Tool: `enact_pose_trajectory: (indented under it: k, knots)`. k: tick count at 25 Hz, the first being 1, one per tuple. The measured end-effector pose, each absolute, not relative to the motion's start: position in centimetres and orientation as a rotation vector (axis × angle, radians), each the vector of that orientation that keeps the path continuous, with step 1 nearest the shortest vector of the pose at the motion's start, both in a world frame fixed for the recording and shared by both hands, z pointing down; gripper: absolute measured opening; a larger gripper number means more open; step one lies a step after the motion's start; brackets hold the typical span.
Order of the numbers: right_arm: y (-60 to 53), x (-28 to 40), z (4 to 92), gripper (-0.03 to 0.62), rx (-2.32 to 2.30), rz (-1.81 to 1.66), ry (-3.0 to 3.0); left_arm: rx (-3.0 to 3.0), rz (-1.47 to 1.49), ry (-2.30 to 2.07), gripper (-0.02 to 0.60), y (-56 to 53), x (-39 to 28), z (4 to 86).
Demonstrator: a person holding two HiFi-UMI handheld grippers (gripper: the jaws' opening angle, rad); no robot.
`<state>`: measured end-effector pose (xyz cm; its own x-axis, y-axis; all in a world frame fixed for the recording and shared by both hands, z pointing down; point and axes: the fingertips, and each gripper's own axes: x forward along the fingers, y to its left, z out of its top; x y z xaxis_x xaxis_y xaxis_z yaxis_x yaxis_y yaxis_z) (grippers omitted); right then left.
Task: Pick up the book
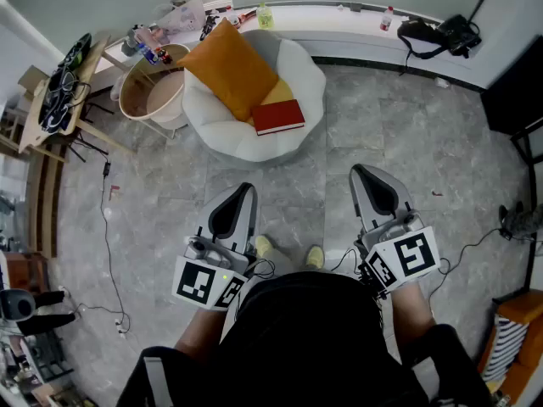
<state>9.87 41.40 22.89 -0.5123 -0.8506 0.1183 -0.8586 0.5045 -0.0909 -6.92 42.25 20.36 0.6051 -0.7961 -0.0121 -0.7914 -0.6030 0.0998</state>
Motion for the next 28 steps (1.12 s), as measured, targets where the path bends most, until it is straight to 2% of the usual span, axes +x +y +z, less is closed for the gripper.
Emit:
enact_pose_trajectory:
  k: [10, 28]
  knots:
    - [43.3, 12.7, 21.9, 0.017, 1.523, 0.228, -2.724, 2.773, -0.099, -1.36, 0.014, 43.9, -4.1, 18.1]
    - [44.1, 11.2, 21.4, 0.016, 1.444, 0.243, -2.817, 2.768, -0.158, -1.39, 0.014, 45.5, -4.5, 17.2]
